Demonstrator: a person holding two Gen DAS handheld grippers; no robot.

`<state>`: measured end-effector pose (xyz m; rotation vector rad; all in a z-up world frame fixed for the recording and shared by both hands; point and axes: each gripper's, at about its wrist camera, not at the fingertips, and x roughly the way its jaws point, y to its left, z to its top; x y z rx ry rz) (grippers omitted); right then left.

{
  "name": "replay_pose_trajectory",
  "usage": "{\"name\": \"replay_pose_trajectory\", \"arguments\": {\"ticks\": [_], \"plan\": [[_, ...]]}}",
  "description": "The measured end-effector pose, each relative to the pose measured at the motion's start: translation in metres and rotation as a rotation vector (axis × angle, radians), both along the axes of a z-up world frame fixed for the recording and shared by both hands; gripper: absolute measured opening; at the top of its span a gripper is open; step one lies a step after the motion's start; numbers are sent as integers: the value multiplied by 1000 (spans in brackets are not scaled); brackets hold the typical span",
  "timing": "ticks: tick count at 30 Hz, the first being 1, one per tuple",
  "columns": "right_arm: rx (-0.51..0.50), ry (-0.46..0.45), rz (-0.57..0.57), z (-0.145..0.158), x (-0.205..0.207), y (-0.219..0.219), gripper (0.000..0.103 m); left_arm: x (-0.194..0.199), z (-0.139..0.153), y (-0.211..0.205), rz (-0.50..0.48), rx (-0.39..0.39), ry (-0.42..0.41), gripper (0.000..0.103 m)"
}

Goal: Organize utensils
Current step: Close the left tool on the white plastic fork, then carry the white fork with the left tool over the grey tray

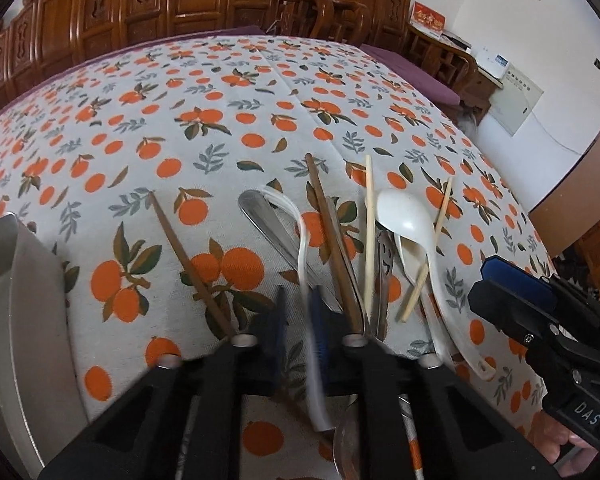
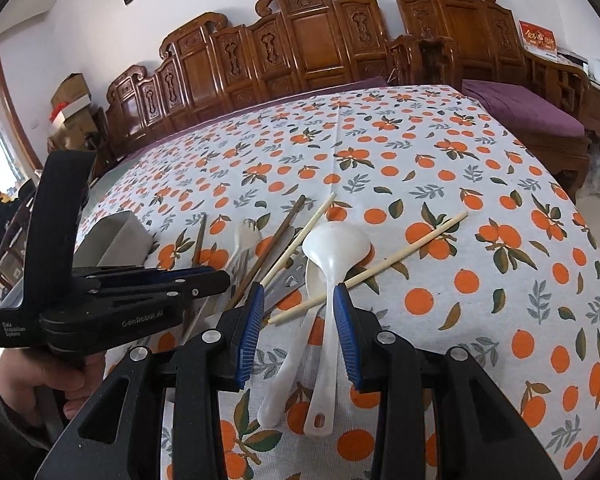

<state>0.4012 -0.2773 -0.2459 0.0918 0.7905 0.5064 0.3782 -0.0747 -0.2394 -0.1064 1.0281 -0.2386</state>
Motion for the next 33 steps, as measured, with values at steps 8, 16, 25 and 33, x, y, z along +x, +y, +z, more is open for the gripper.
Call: {"name": "replay_pose_trajectory", "arguments": {"ticks": [8, 16, 25, 33], "plan": [[13, 17, 24, 1, 3, 7, 38, -14, 14, 5, -1, -17, -32, 2], [18, 28, 77, 0, 6, 31, 35, -51, 52, 25, -6, -56, -99, 2], [-47, -2, 165, 7, -14, 58, 35, -82, 65, 42, -22, -69, -146, 2], [-170, 11, 207, -7, -23, 81, 35, -91, 74, 50, -20, -81, -173, 2]]}}
